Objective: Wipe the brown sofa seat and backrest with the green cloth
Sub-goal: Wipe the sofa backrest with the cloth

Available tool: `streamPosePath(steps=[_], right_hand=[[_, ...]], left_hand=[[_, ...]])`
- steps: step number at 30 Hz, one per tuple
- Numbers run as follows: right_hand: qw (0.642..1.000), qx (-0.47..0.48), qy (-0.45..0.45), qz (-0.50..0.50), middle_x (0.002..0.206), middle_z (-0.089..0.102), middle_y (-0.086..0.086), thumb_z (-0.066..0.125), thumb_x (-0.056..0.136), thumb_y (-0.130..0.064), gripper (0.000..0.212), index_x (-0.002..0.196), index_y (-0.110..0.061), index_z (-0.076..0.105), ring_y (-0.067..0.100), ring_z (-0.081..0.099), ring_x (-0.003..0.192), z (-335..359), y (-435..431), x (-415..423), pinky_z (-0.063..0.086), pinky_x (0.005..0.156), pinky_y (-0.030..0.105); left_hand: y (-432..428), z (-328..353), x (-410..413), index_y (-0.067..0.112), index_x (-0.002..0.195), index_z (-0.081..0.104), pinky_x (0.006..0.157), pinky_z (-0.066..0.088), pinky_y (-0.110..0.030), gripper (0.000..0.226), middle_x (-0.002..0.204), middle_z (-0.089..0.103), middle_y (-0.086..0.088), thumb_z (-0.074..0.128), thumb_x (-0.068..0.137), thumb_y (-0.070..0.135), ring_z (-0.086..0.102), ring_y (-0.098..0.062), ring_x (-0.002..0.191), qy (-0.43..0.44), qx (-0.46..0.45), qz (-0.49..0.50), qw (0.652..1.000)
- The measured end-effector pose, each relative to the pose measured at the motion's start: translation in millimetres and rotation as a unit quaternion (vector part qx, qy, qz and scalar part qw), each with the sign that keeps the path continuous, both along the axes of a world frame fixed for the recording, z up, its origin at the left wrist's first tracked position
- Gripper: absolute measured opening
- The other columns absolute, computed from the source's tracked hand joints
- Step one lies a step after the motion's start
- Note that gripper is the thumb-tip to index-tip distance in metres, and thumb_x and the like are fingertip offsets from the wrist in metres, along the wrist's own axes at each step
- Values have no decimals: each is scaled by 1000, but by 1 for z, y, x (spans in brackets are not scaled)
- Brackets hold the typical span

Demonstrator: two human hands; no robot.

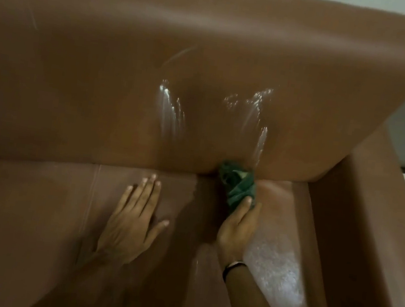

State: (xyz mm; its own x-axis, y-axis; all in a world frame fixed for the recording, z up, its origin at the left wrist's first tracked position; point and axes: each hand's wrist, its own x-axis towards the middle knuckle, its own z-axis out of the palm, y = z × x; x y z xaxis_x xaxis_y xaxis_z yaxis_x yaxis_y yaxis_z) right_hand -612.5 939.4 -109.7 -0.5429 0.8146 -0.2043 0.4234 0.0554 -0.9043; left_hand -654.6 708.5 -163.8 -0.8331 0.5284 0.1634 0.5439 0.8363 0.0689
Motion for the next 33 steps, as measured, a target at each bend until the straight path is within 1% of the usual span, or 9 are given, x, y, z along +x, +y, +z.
streamPosePath(steps=[5, 8, 14, 19, 23, 26, 29, 31, 33], right_hand=[[964, 47, 231, -124, 132, 66, -6, 33, 121, -32, 39, 148, -8, 46, -4, 66, 116, 73, 11, -77, 58, 96, 24], [940, 255, 222, 49, 184, 20, 3, 32, 119, -41, 58, 173, -20, 25, 30, 18, 172, 101, 3, -136, 25, 139, 54], [757, 621, 53, 198, 182, -29, 4, 31, 118, -56, 78, 176, -28, -13, 45, -25, 168, 47, 38, -168, -12, 137, 63], [785, 589, -32, 190, 180, 18, 24, 36, 115, -56, 78, 175, -24, -2, 53, 12, 160, 34, 78, -117, 29, 126, 80], [847, 518, 116, 28, 179, 7, 33, 23, 116, -55, 74, 177, -26, -6, 56, -1, 167, 102, 59, -198, 4, 136, 71], [805, 582, 117, 13, 180, 3, 20, 26, 114, -52, 71, 176, -29, 2, 40, -9, 170, 115, 30, -230, -3, 137, 65], [725, 632, 68, 264, 186, -8, 10, 44, 116, -52, 73, 178, -27, 14, 48, 0, 170, 60, 1, -170, -4, 137, 67], [636, 637, 22, 436, 186, 9, 2, 51, 113, -48, 68, 175, -30, 26, 42, 25, 162, 20, 6, -112, 27, 133, 71], [674, 602, -10, 428, 175, 42, 6, 47, 110, -45, 67, 174, -32, 27, 42, 46, 153, 6, 34, -86, 55, 108, 70]], left_hand=[[15, 77, -92, 6, 179, 5, 143, 5, -54, 95, 188, -1, -14, 38, 112, 64, 0, -28, 176, 112, 41, 32, 992], [9, 122, -152, 10, 179, -3, 141, -10, -54, 93, 187, -12, -9, 34, 113, 65, -11, -25, 175, 206, 42, 60, 976], [-28, 129, -208, 4, 178, 10, 140, -14, -56, 95, 188, -11, -11, 48, 113, 61, -16, -26, 175, 337, -38, 12, 941], [-20, 115, -213, 6, 178, 13, 141, -12, -55, 96, 188, -8, -10, 49, 110, 63, -13, -25, 176, 356, -6, 17, 934], [-22, 109, -221, 7, 179, 10, 141, -12, -54, 97, 188, -9, -9, 48, 110, 64, -13, -24, 175, 372, 4, 9, 928], [-18, 112, -222, 9, 179, 4, 140, -15, -54, 97, 187, -14, -8, 47, 111, 64, -18, -23, 174, 357, 10, 11, 934], [-22, 112, -215, 9, 179, 0, 140, -17, -54, 98, 186, -19, -7, 47, 112, 63, -22, -24, 173, 343, 0, 7, 939], [-23, 114, -212, 9, 179, 0, 140, -16, -54, 99, 186, -20, -8, 47, 112, 64, -22, -24, 173, 342, 0, 5, 940], [-21, 112, -216, 9, 179, 0, 140, -15, -54, 100, 187, -19, -8, 48, 111, 64, -21, -24, 174, 356, 6, 3, 934]])
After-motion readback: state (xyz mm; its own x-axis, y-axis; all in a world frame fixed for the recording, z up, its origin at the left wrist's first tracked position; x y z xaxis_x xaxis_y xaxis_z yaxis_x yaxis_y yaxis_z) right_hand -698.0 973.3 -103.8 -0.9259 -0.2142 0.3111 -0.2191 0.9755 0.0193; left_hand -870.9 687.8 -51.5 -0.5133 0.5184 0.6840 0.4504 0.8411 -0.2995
